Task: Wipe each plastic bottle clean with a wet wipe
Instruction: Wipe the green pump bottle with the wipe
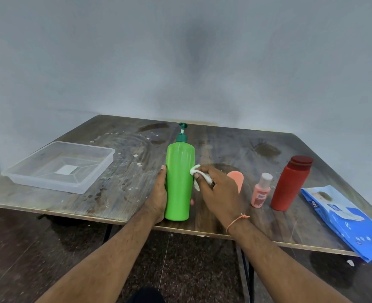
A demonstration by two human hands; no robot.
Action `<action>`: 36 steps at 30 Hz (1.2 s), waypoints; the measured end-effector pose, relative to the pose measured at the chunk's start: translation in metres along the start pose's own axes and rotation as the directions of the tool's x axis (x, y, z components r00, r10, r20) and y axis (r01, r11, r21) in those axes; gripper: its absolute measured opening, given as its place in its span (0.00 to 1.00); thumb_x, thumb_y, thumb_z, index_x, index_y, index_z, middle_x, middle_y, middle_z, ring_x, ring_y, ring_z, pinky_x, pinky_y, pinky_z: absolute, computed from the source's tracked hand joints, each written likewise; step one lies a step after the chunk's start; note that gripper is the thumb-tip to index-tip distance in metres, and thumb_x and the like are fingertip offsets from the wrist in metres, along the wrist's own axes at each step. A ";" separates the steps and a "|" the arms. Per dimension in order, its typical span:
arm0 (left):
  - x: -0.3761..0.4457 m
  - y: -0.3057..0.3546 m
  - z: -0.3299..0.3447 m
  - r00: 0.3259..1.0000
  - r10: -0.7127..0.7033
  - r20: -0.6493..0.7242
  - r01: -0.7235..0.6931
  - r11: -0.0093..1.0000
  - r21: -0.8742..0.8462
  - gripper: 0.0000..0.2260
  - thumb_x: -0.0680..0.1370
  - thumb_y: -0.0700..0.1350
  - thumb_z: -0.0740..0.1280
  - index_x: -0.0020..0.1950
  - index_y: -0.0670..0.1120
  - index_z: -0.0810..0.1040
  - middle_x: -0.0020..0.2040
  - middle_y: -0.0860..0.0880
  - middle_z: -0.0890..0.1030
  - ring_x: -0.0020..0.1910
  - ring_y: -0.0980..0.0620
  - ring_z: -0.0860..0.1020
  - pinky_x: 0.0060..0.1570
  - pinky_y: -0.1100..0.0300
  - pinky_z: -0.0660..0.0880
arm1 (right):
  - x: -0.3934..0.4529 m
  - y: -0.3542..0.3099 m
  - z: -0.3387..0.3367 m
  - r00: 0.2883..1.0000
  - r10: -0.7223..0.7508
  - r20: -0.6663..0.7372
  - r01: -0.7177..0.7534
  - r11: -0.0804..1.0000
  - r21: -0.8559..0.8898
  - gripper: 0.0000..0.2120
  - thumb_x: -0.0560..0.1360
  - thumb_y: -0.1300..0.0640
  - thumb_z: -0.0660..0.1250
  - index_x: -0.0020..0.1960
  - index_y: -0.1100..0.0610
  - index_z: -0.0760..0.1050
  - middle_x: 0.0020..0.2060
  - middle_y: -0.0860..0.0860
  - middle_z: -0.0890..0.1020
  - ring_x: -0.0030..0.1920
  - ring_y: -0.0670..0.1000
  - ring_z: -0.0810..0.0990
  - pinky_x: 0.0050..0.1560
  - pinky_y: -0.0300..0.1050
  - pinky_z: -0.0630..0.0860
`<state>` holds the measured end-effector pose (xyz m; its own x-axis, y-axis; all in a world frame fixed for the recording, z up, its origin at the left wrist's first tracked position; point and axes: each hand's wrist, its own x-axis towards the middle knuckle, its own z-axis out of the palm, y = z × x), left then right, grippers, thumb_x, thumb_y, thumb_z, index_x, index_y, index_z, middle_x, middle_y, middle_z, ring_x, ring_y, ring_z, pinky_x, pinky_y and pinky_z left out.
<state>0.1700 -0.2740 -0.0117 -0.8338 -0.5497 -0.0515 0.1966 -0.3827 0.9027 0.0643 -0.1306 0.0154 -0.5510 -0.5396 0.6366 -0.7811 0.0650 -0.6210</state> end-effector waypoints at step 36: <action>-0.006 0.001 0.005 0.998 -0.010 0.064 0.011 1.000 -0.008 0.39 0.81 0.70 0.49 0.62 0.40 0.84 0.47 0.31 0.82 0.37 0.38 0.83 0.37 0.50 0.82 | 0.056 -0.029 0.005 0.987 -0.019 -0.161 0.019 1.000 -0.001 0.07 0.82 0.49 0.72 0.58 0.44 0.85 0.49 0.40 0.88 0.48 0.40 0.83 0.47 0.27 0.73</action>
<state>0.1724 -0.2679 -0.0084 -0.8671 -0.4971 -0.0335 0.1916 -0.3947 0.8986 0.0573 -0.1668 0.0669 -0.5763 -0.3983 0.7136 -0.7917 0.0556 -0.6083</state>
